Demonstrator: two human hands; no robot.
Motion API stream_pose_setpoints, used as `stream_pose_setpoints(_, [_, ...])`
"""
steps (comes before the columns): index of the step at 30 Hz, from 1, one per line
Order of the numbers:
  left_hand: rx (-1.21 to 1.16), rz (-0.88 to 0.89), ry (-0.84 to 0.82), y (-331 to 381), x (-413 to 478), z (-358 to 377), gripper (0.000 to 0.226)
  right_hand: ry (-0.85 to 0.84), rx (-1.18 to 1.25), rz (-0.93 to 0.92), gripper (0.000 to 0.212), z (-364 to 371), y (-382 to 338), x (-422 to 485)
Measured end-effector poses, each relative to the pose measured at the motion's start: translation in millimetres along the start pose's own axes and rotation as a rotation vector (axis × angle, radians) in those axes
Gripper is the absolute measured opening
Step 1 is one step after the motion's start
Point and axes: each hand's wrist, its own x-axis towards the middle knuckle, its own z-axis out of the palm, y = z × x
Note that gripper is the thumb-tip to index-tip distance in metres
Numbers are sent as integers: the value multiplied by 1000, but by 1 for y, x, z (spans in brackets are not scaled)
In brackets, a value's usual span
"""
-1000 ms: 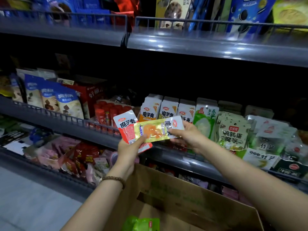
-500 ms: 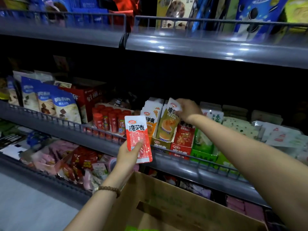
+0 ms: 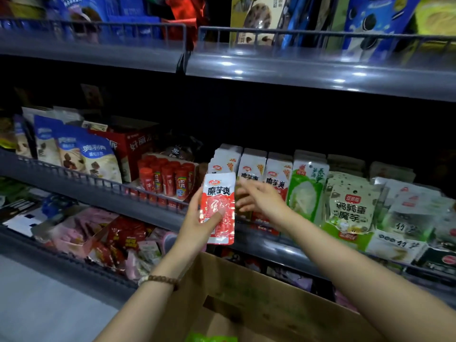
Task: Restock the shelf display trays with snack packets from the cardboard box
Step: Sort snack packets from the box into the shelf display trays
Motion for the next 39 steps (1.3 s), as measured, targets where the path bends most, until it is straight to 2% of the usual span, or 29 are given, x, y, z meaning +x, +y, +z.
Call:
stream_pose_setpoints(2, [49,1,-75,4,-4,10,51,-74,147,57,23,0,7,-17])
stream_pose_setpoints(6, [217,-67,-227,15,-14,26,48,-52,322,84,10,-8,10,-36])
stream_pose_setpoints(8, [334,-94,-334,18,-17,30,46,-70,349,104,11,-14,7,-45])
stream_pose_setpoints(10, [278,-102,-389,20,-18,34,36,-79,321,114,19,-20,5,-51])
stream_pose_setpoints(13, [-5,-264,-338,27,-19,38,23,27,59,42,37,-30,-1,-58])
stream_pose_setpoints(15, [5,-271,-309,24,-18,37,20,73,-61,-18,54,-40,-5,-60])
stream_pose_setpoints(17, [55,-231,-328,20,-16,37,23,-2,19,-17,63,-48,-8,-62])
stream_pose_setpoints(21, [42,-176,-315,15,-13,45,27,-79,60,28,55,-59,-16,-67])
stream_pose_setpoints(24, [24,-123,-225,8,-8,51,21,71,-14,-33,54,-70,-26,-59])
stream_pose_setpoints(27, [40,-125,-123,-5,-5,44,17,385,15,-160,51,-88,-35,-29])
stream_pose_setpoints(29, [82,-142,-106,-18,-5,37,24,562,-92,-173,49,-102,-34,3])
stream_pose_setpoints(31, [137,-152,-110,-32,-8,32,25,615,-370,-120,48,-111,-27,29])
stream_pose_setpoints(33, [149,-151,-112,-41,-12,27,21,573,-561,-108,49,-109,-17,42])
stream_pose_setpoints(39, [226,-173,-201,-69,-18,15,20,391,-848,-234,55,-92,20,53])
